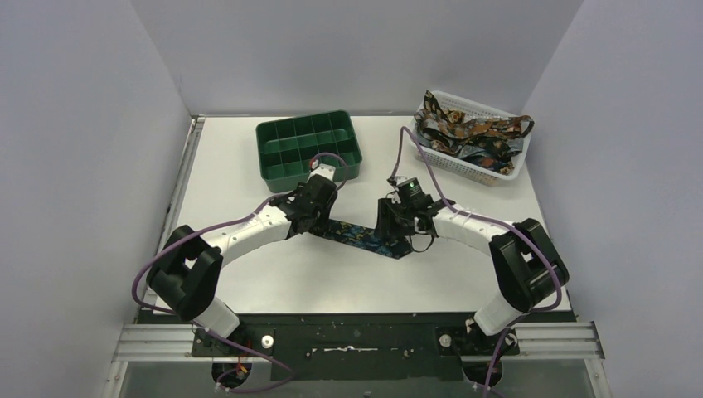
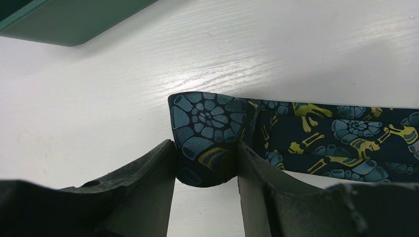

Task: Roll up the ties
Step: Roll the tie at the center of the board.

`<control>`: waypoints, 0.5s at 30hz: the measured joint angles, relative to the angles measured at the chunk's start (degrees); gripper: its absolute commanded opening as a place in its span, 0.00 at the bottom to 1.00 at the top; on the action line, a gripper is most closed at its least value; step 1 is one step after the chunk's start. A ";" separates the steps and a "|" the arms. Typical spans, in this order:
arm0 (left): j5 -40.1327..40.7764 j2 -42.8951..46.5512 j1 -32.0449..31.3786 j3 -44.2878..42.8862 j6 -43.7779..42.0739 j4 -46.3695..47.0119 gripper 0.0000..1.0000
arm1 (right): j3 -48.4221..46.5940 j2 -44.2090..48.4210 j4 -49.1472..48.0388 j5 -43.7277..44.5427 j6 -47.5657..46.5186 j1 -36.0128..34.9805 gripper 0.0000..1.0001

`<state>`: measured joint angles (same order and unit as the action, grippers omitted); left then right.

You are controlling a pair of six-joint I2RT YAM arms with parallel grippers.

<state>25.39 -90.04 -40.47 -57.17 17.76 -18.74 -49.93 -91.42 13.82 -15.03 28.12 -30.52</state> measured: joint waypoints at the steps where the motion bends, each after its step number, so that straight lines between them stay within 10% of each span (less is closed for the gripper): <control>1: 0.00 0.00 0.00 0.00 0.00 0.00 0.45 | 0.00 0.31 0.00 0.00 0.13 -0.50 0.49; 15: 0.22 -0.11 -0.11 0.00 -2.25 -0.04 0.45 | 0.68 1.86 -0.26 2.29 2.69 -2.47 0.54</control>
<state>25.61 -90.15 -40.58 -57.17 15.51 -18.79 -49.25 -89.56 13.56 -12.73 30.81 -32.99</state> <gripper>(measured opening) 0.453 0.534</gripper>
